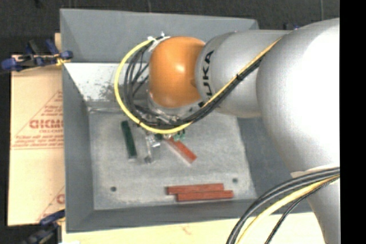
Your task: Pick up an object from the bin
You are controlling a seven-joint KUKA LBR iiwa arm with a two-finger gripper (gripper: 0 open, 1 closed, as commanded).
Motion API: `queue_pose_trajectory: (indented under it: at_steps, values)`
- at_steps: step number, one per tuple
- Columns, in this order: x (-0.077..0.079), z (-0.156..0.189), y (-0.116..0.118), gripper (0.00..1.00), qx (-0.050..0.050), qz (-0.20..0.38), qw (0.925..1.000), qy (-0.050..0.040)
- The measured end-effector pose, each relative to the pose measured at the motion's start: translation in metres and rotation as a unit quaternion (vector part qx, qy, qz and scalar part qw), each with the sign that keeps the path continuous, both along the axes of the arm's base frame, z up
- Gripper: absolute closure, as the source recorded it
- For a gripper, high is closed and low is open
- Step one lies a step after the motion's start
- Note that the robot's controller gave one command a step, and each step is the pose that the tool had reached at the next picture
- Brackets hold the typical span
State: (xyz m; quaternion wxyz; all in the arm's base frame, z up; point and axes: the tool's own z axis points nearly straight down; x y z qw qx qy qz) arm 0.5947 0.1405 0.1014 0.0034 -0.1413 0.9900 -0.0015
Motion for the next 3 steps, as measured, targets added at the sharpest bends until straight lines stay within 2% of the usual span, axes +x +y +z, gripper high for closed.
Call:
queue_pose_trajectory:
  at_steps: [1, 2, 3]
  values:
    - [0.009, -0.015, 0.012, 0.00, 0.003, 0.101, 0.9948, 0.0006]
    - [0.008, -0.030, 0.052, 1.00, 0.001, 0.223, 0.9748, 0.0010]
    - [0.008, -0.030, 0.052, 1.00, 0.002, 0.222, 0.9750, 0.0012]
